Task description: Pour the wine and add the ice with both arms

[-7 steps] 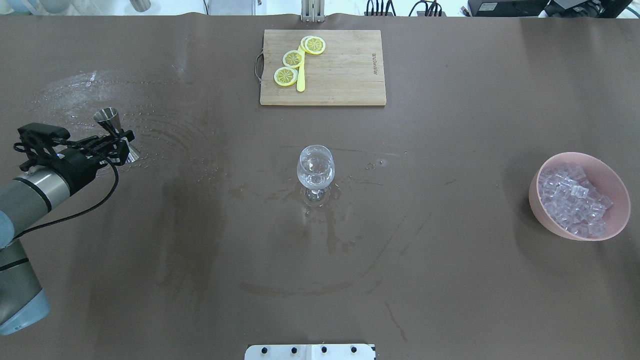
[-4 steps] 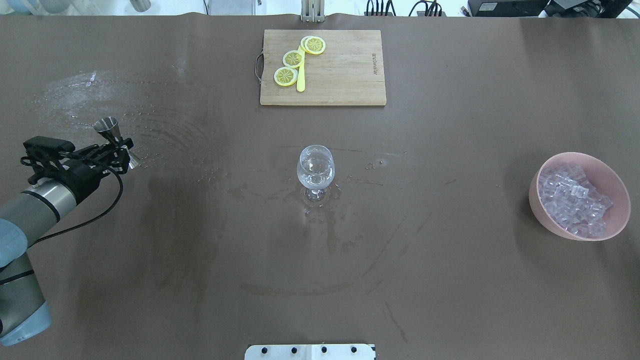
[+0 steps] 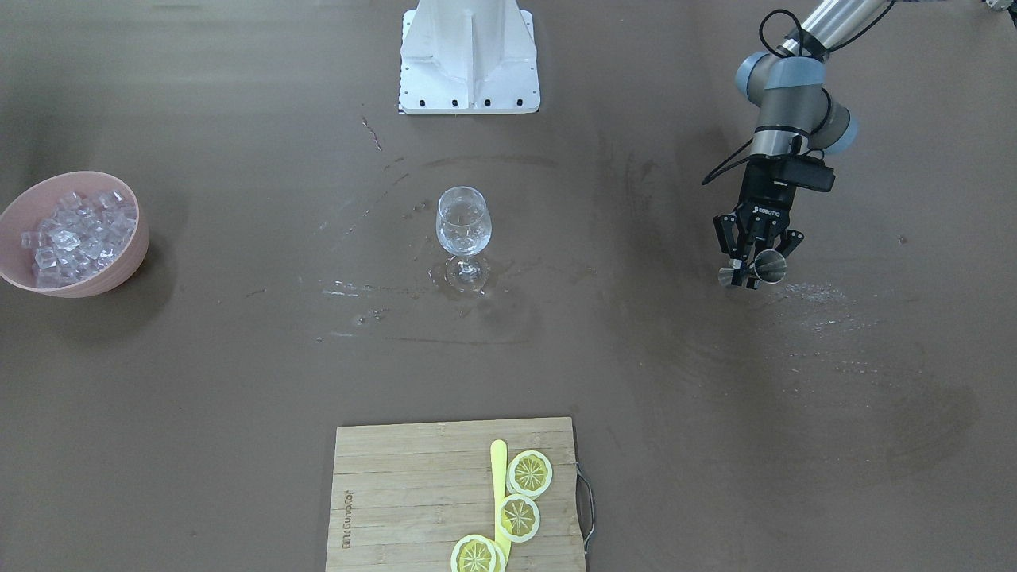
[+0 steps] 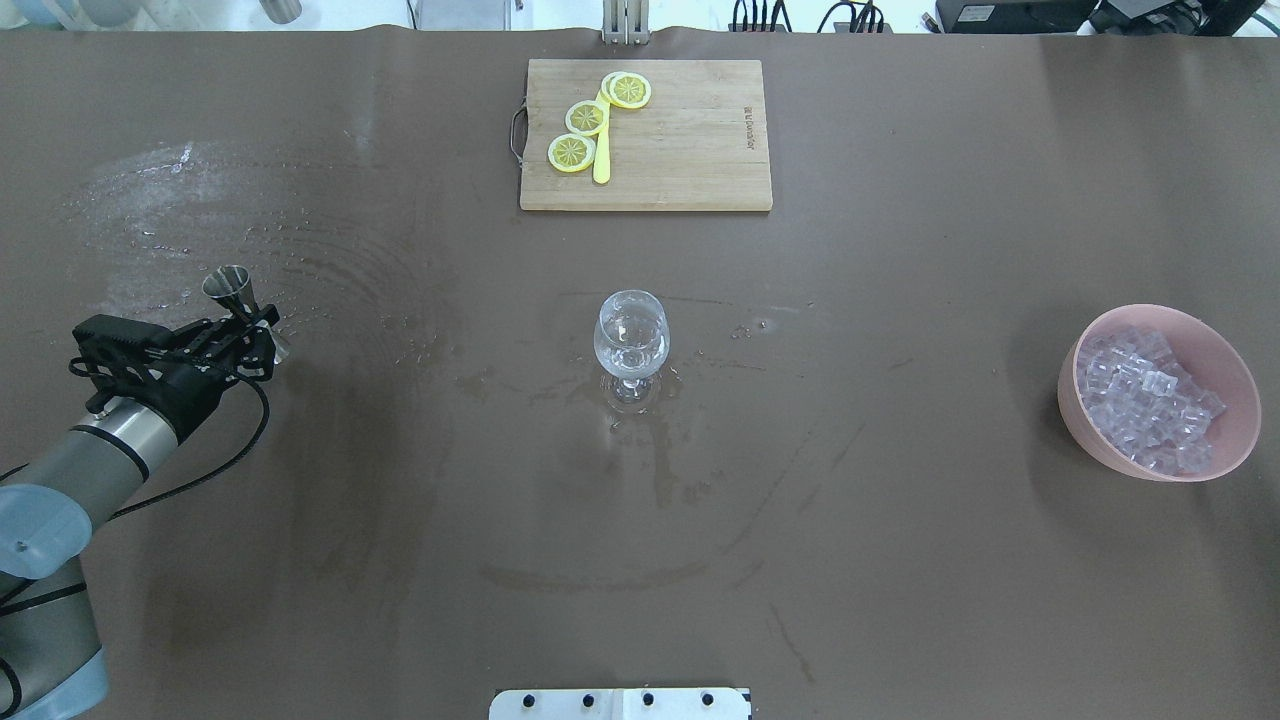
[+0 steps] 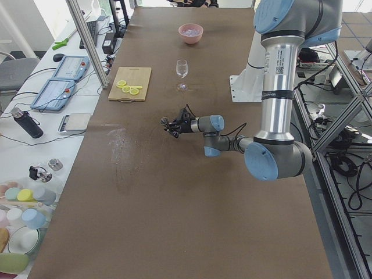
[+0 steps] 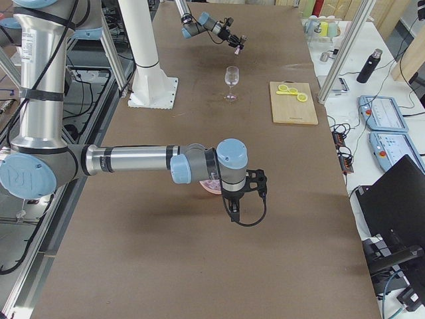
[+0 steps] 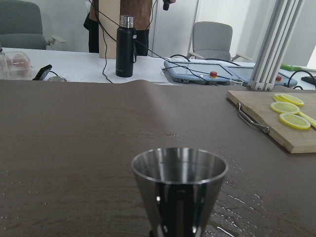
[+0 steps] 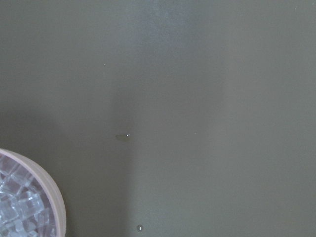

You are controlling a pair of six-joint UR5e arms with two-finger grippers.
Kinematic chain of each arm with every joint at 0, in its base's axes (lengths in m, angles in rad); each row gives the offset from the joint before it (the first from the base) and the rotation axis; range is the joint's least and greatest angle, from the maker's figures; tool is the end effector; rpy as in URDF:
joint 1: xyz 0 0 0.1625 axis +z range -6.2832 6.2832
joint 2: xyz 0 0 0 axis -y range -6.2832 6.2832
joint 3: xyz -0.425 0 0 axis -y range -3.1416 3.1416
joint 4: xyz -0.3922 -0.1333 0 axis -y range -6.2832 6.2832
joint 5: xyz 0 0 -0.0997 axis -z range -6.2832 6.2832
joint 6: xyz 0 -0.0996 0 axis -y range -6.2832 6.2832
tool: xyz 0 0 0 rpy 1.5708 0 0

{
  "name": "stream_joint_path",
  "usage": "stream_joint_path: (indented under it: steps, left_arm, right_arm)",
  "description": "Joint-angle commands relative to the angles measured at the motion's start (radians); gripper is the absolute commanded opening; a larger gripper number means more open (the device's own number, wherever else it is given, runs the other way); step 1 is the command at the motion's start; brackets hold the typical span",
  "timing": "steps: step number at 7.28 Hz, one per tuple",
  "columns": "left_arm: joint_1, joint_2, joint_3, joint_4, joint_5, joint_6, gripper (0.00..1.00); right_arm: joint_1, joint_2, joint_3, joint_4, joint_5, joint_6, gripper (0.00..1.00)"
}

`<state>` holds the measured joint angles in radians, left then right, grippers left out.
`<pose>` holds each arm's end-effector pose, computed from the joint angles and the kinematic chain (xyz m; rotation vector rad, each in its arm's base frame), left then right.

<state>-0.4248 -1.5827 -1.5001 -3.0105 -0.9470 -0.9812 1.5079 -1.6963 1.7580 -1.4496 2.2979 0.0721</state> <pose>0.3719 -0.3784 0.5279 1.0965 0.9077 -0.2940 0.0387 -0.4532 0.6150 0.1255 -0.7351 -0.0577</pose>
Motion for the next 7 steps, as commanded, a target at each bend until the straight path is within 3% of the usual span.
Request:
stream_joint_path:
  steps: [1,7]
  left_arm:
    - [0.004,0.001,0.012,-0.001,0.002,0.024,0.0]
    - [0.004,-0.011,0.023,-0.053,0.004,0.026,0.02]
  right_arm:
    - [0.0,0.0,0.0,0.0,0.0,0.0,1.0]
    - [0.0,0.0,0.003,0.002,0.0,0.0,1.0]
